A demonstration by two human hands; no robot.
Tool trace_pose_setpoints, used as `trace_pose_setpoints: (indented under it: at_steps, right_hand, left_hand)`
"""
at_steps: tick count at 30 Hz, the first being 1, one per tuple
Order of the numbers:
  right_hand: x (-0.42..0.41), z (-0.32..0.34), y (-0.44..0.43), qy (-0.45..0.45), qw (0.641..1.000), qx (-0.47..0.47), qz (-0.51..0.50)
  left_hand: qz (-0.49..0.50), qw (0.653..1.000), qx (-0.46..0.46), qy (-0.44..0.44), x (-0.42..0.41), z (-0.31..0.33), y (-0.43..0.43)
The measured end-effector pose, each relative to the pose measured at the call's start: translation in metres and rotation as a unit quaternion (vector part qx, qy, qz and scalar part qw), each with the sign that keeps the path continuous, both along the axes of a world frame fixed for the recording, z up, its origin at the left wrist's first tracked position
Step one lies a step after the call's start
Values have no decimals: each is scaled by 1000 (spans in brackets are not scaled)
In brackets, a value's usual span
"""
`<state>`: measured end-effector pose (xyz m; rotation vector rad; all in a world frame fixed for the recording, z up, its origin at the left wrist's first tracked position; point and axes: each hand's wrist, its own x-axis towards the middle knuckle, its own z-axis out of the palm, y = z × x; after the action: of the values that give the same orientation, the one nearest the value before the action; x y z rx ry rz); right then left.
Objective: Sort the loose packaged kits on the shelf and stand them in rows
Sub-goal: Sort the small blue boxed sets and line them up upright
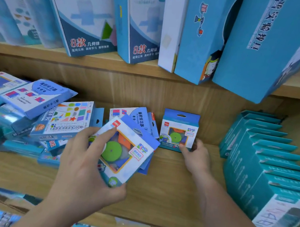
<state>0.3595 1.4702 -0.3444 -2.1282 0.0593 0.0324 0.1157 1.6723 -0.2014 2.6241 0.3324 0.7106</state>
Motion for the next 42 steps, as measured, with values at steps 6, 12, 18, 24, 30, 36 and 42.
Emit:
trace_pose_setpoints:
  at_steps: [6, 12, 18, 24, 30, 36, 42]
  right_hand:
    - [-82, 46, 1, 5, 966, 260, -14]
    - [-139, 85, 6, 60, 913, 363, 176]
    - [-120, 83, -17, 44, 926, 359, 111]
    - [-89, 61, -38, 2, 958, 278, 68]
    - [-67, 44, -19, -17, 963, 268, 30]
    - [-37, 24, -10, -60, 992, 106, -5]
    - [-15, 32, 1, -71, 995, 70, -28]
  left_hand:
    - [-23, 999, -39, -27, 11, -15, -20]
    - [-41, 996, -82, -24, 35, -33, -52]
    - [-94, 995, -19, 34, 50, -48, -49]
    - [-38, 997, 63, 8, 55, -41, -8]
    - [-59, 979, 168, 103, 57, -49, 19]
    - [-69, 974, 185, 113, 54, -53, 26]
    - [-68, 966, 226, 109, 52, -52, 19]
